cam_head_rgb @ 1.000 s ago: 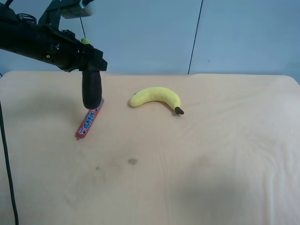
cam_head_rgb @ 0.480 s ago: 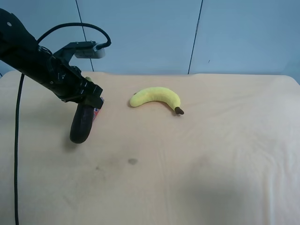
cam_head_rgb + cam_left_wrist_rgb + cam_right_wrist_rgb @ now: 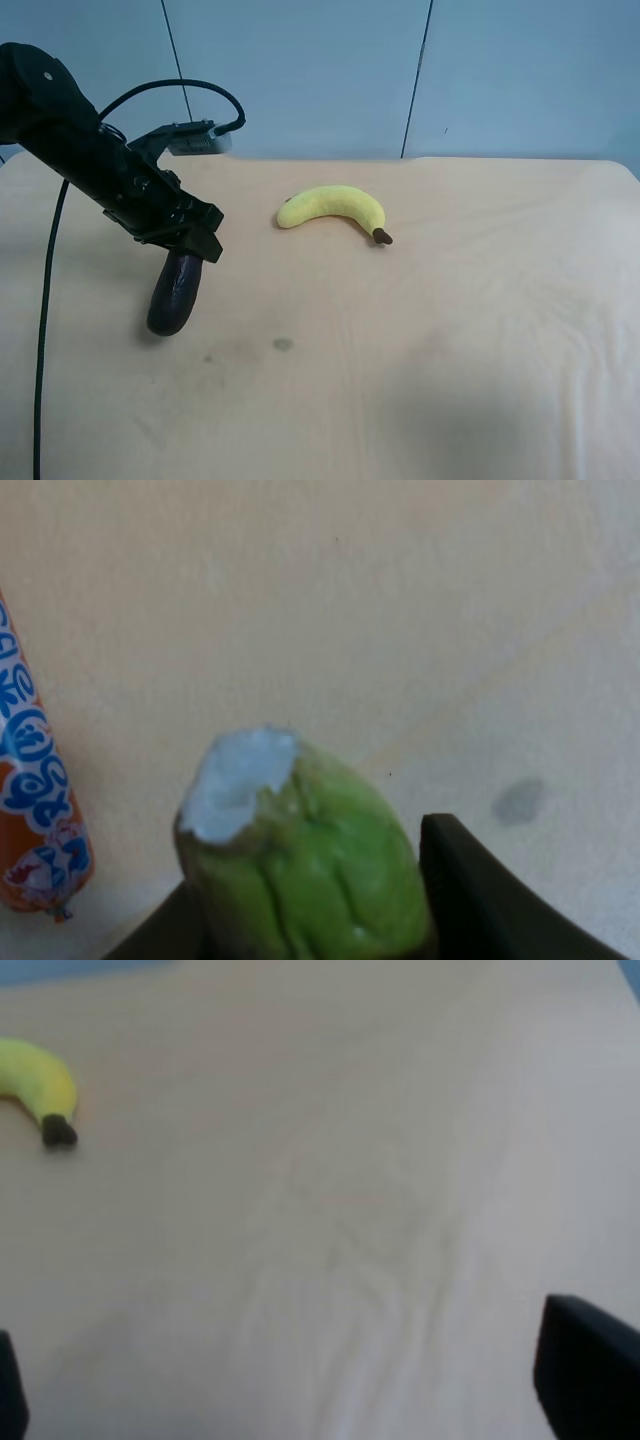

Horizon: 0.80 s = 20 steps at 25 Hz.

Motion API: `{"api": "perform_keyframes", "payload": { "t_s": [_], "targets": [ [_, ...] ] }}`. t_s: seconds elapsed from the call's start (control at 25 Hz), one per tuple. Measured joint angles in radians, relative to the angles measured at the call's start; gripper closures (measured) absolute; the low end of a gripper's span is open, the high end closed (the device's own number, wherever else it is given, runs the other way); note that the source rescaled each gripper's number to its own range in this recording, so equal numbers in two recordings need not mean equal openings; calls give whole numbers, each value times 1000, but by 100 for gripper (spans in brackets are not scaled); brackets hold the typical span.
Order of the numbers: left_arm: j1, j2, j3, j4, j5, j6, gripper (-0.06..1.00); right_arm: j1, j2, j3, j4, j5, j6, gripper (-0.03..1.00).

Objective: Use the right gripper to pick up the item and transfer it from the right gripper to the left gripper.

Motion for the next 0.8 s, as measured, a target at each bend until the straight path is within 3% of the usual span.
{"api": "perform_keyframes", "payload": {
  "t_s": [0.8],
  "targets": [
    [0,1,0,0,-1,-1,94,0,-29,0,0,-1,0,-3]
  ]
}}
